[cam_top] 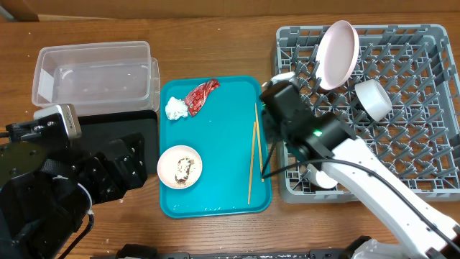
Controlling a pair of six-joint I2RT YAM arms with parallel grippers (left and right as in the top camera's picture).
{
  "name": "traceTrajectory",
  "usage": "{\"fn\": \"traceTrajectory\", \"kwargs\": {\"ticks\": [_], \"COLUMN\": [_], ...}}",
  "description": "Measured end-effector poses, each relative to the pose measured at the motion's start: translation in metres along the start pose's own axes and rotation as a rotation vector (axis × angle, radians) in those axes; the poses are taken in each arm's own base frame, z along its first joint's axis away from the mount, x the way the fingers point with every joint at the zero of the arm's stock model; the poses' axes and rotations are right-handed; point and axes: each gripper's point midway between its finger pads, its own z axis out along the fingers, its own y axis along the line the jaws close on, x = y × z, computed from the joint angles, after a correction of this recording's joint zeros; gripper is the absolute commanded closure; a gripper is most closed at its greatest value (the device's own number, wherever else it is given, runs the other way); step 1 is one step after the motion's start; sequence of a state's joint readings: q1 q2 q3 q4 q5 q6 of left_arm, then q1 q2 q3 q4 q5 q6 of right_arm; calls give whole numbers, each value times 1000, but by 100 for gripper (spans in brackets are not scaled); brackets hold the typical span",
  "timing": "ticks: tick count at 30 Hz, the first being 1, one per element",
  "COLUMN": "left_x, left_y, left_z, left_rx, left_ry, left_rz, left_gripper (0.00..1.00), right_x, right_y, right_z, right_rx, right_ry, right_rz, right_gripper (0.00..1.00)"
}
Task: Sort waste into correct bins and load items into the dishwasher
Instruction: 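Move the right gripper back to the wooden chopsticks on the tray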
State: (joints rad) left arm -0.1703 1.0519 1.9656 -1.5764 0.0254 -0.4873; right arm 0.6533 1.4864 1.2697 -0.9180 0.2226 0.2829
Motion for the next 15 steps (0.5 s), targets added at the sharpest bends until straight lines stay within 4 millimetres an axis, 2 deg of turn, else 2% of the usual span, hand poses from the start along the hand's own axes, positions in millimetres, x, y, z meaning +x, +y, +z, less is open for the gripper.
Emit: {"fn": "traceTrajectory", "kwargs": {"ticks": [3, 5, 10, 12, 15], "left_x": [0, 0, 0, 0, 0], "left_y": [0, 0, 0, 0, 0], "left_z": [0, 0, 0, 0, 0], "left_rx": [0, 0, 0, 0, 0], "left_ry": [0, 0, 0, 0, 0], "left_rz": [0, 0, 0, 0, 0], "left_gripper": [0, 0, 0, 0, 0], "right_x": [39, 61, 96, 108, 123], "right_y": [27, 45, 80, 87, 87], "right_z": [24, 39, 60, 69, 86], "right_rx": [-59, -83, -123, -116, -81], "right_ry": [179, 271, 376, 406, 451], "right_rz": [-66, -111, -230, -286, -344], "right_gripper": [51, 46, 40, 39, 39]}}
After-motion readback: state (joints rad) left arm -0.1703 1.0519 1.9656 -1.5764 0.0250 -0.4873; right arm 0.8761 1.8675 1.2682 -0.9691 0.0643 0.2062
